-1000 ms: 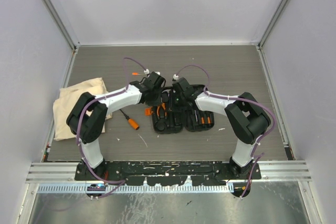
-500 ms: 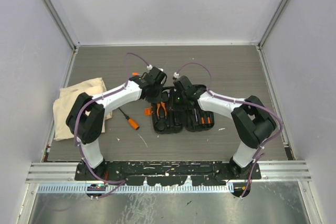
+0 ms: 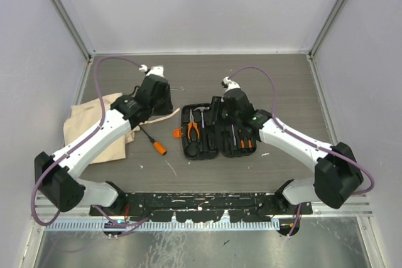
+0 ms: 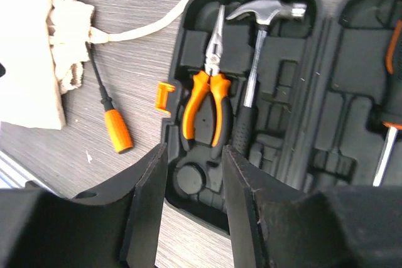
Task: Sort the tools into containers
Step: Place the pliers in the storage box, then pick up the screwdriver from the center of the board.
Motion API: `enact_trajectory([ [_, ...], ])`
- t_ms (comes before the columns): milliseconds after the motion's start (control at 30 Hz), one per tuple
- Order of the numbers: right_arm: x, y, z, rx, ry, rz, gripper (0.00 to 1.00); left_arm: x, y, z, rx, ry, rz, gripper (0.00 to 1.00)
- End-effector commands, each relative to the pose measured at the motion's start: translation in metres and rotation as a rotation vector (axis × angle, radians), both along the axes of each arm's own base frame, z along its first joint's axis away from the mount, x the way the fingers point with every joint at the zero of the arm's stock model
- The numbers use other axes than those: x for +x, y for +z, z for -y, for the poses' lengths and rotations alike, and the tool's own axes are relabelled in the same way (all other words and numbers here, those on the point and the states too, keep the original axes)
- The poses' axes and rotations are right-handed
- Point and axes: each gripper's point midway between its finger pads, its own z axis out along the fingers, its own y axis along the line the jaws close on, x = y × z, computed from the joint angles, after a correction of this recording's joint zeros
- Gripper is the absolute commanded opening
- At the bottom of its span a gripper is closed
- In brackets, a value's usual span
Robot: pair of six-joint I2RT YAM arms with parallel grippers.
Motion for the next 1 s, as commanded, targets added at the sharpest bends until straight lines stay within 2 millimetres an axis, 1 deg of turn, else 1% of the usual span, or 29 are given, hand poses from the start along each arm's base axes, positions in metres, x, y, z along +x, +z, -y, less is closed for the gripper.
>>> enact_trajectory([
  [0,0.002,0.007,0.022,0.005,-0.093,0.065,0.47,-0.025,-0.022,-0.056,0.078,0.178,-0.029,0.37],
  [33,0.000,0.007,0.026,0.005,-0.107,0.072,0.47,-0.032,-0.024,-0.065,0.073,0.203,-0.029,0.39],
  [167,-0.005,0.006,0.039,0.018,-0.148,0.096,0.49,-0.049,-0.052,-0.095,0.066,0.300,-0.093,0.42],
  [267,-0.011,0.000,0.044,0.020,-0.156,0.090,0.49,-0.055,-0.075,-0.108,0.063,0.357,-0.157,0.43],
  [433,-0.020,-0.013,0.047,0.019,-0.152,0.055,0.49,-0.053,-0.109,-0.115,0.059,0.404,-0.255,0.44],
  [567,-0.025,-0.022,0.048,0.019,-0.157,0.029,0.49,-0.045,-0.133,-0.113,0.074,0.413,-0.314,0.44],
  [633,-0.026,-0.026,0.048,0.018,-0.153,0.019,0.48,-0.041,-0.142,-0.112,0.078,0.415,-0.327,0.44],
  [767,-0.027,-0.026,0.046,0.019,-0.147,0.015,0.48,-0.031,-0.155,-0.108,0.076,0.414,-0.343,0.44],
  [967,-0.027,-0.028,0.046,0.016,-0.141,0.009,0.47,-0.023,-0.169,-0.114,0.111,0.439,-0.369,0.44],
])
